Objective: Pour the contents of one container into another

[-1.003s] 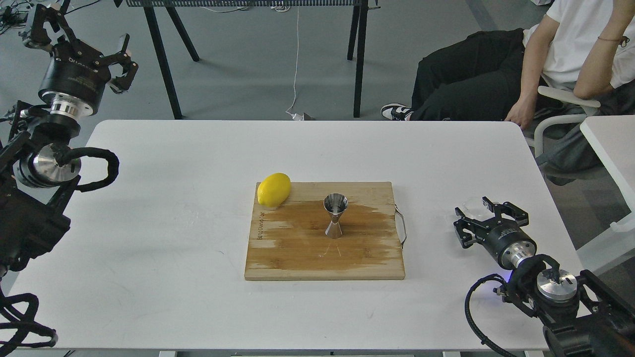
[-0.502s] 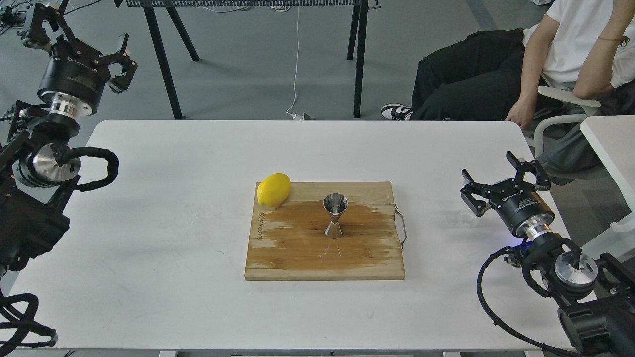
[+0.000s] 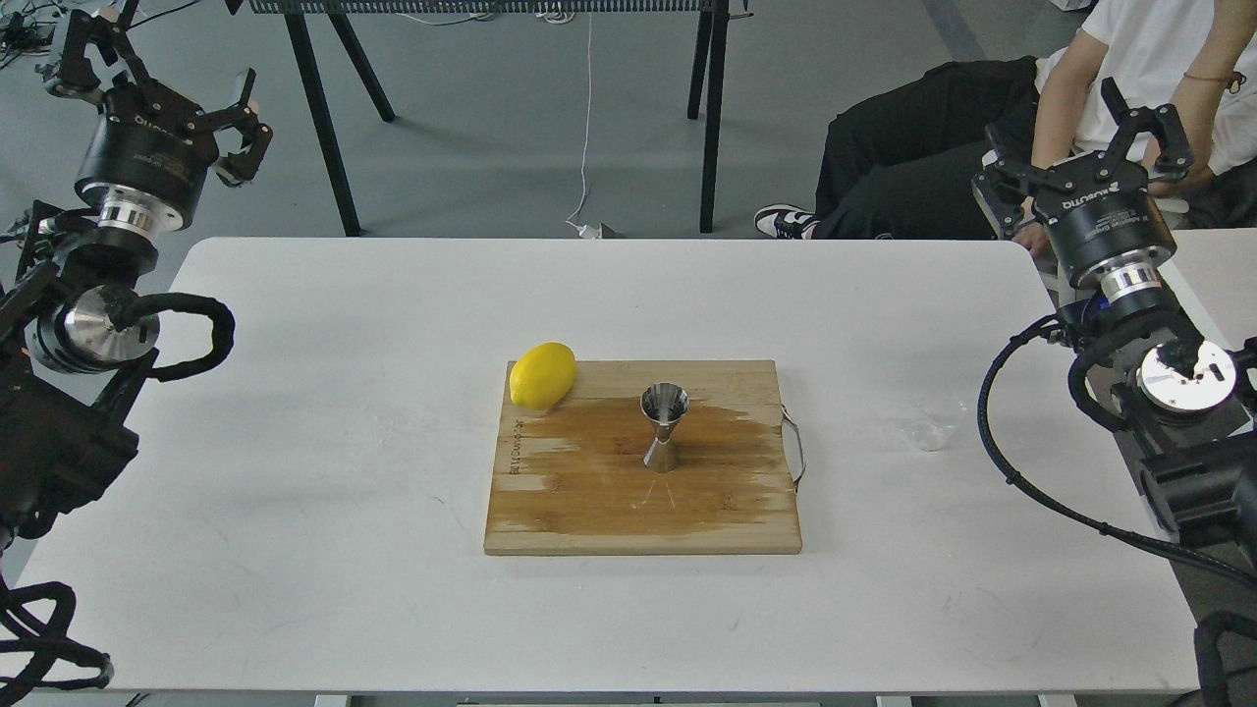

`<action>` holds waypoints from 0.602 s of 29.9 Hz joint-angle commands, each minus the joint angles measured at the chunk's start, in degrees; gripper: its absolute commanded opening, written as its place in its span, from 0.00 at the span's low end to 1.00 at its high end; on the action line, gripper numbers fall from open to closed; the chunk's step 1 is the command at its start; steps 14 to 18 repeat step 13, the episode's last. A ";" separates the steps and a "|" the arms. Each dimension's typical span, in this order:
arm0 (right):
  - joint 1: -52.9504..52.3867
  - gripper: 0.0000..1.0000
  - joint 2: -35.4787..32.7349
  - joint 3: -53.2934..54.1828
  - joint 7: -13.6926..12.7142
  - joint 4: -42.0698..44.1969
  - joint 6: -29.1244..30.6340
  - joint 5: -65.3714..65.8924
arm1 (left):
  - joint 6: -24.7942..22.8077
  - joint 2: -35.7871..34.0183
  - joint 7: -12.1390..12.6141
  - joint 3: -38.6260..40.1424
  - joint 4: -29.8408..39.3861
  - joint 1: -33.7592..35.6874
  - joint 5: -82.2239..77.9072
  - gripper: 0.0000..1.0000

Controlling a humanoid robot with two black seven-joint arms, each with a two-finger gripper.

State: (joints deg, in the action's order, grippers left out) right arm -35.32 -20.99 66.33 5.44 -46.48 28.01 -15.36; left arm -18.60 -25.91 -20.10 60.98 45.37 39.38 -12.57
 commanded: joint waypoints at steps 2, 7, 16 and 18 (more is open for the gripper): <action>-3.35 1.00 -0.02 -0.32 -0.08 3.67 -0.01 0.24 | -0.03 0.16 0.23 -0.07 -0.01 -0.18 0.00 1.00; -4.59 1.00 0.51 -0.67 -0.08 7.81 -0.01 0.25 | -0.21 0.07 0.24 0.01 -0.01 -0.27 0.00 1.00; -4.67 1.00 0.25 -0.58 0.45 8.69 -0.01 0.25 | -0.30 0.07 0.24 -0.07 -0.01 -0.27 0.00 1.00; -4.67 1.00 0.25 -0.58 0.45 8.69 -0.01 0.25 | -0.30 0.07 0.24 -0.07 -0.01 -0.27 0.00 1.00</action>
